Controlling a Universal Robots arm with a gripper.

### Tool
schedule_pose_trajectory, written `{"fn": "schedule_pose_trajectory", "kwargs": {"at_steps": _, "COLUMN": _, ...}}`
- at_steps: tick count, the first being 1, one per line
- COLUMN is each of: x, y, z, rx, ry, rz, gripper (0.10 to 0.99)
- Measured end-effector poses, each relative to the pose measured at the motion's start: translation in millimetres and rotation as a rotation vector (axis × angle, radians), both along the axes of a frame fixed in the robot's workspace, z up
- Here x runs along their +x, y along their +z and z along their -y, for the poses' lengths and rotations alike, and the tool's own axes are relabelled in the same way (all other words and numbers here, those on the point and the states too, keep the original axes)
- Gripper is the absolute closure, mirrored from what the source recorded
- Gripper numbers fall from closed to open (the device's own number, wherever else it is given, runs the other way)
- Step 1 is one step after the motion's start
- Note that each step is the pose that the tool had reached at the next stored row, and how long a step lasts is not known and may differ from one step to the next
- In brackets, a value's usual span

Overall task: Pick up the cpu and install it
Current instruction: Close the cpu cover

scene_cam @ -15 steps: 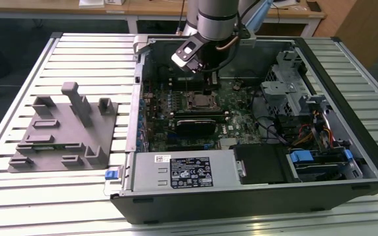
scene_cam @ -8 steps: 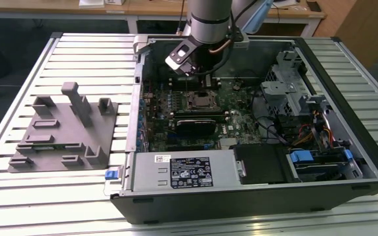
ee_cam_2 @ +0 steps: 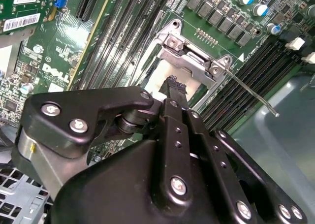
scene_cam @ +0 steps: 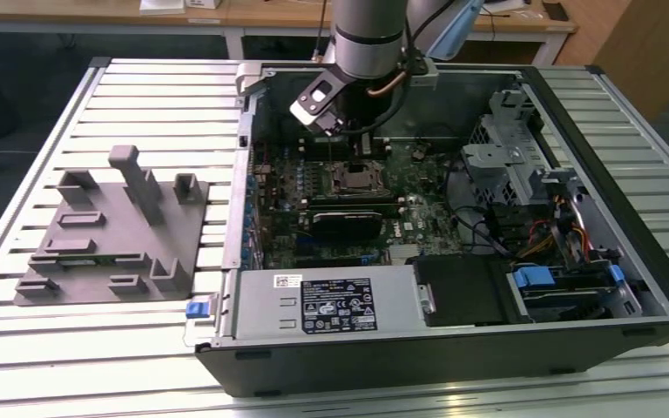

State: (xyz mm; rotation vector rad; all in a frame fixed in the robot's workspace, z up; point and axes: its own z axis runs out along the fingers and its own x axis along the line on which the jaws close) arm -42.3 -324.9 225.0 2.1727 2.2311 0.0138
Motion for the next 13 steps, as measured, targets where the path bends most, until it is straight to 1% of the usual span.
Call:
{"fn": "schedule_pose_trajectory", "kwargs": {"at_steps": 7, "x": -1.1, "y": -1.3, "z": 0.0, "rx": 0.000, "ry": 0.000, "rz": 0.0001, "gripper": 0.980}}
{"fn": "schedule_pose_trajectory", "kwargs": {"at_steps": 13, "x": -4.2, "y": -4.5, "z": 0.0, "rx": 0.000, "ry": 0.000, "rz": 0.0000, "gripper": 0.980}}
